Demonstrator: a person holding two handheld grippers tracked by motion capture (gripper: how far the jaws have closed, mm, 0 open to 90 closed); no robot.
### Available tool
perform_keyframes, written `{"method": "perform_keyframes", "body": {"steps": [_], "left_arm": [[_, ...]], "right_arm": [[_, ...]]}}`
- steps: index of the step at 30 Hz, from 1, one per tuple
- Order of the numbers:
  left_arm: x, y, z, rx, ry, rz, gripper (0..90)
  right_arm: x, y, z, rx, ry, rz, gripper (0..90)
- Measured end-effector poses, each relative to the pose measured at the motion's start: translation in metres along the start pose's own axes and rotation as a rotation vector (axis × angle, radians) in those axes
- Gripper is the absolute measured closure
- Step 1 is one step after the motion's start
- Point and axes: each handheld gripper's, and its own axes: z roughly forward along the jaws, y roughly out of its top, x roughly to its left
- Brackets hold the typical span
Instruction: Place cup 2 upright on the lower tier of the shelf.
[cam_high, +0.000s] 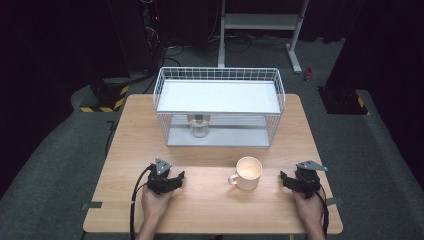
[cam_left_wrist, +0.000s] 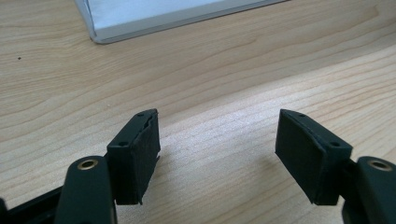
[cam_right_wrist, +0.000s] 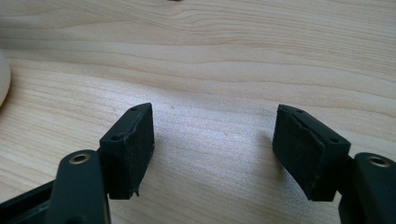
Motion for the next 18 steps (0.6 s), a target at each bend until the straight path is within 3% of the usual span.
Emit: {"method": "perform_keyframes", "body": {"steps": [6,11,18], "left_arm": [[-0.0013,-0.0001,0.0004,0.003,0.017,0.005,30.6],[-0.0007,-0.0003,0.0018,0.050,0.021,0.004,26.5],[-0.0006,-0.0003,0.0022,0.050,0.028,-0.001,24.5]], "right_arm": [[0.0000,0.0000,0.0000,0.000,0.000,0.000,29.3],[-0.0001,0.0001,0.0000,0.001,0.001,-0.001,28.9],[0.0017,-0.0003,0.0001,0.017,0.013,-0.012,17.8]]}}
